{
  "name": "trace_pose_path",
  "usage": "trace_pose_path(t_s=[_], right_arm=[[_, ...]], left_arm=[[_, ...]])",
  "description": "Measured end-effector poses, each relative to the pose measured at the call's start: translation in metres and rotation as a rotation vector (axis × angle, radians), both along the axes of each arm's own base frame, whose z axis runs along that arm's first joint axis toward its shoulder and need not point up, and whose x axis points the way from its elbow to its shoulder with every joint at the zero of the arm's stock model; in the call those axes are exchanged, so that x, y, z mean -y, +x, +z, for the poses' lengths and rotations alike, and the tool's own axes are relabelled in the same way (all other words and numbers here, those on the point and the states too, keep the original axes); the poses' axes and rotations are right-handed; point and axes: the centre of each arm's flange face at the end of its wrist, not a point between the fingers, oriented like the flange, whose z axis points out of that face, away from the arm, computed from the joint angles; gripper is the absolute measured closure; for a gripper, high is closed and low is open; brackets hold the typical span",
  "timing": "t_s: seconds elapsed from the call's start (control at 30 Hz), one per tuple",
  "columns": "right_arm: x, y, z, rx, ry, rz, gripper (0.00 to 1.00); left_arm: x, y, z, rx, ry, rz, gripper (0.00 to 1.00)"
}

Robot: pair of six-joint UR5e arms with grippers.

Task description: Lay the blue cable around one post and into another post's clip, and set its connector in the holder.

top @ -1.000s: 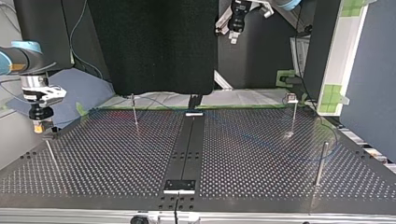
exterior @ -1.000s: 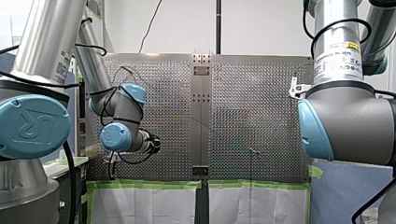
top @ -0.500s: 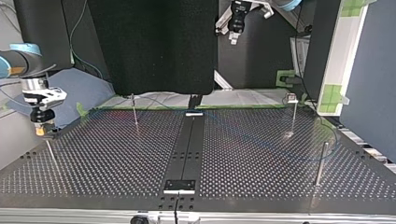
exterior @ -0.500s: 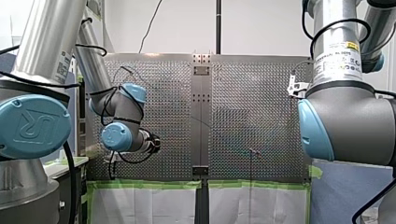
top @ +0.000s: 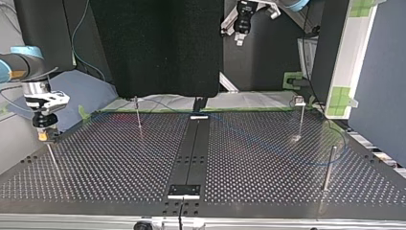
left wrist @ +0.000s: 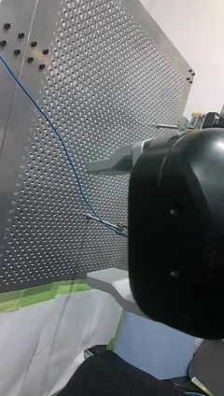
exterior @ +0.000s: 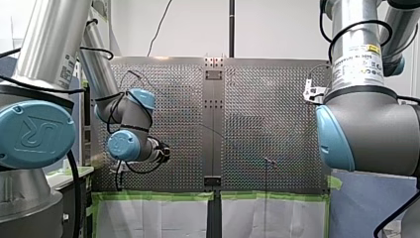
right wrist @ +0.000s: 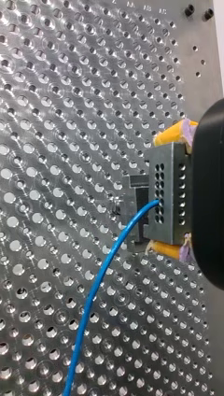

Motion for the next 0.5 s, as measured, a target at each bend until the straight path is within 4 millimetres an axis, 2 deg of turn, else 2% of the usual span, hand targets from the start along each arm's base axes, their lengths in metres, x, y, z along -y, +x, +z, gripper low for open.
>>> trace_pose_path(t_s=[0.27,0.5], right_arm=[[0.001,0.002,-0.001,-0.003,0.001,0.003,1.00],[0.005,0.004,-0.014,-0.022,0.025,0.008,1.00]], left_arm=[[0.000,0.000,0.000,0.000,0.000,0.000,0.00],[0.000,0.000,0.000,-0.001,0.000,0.000,0.00]])
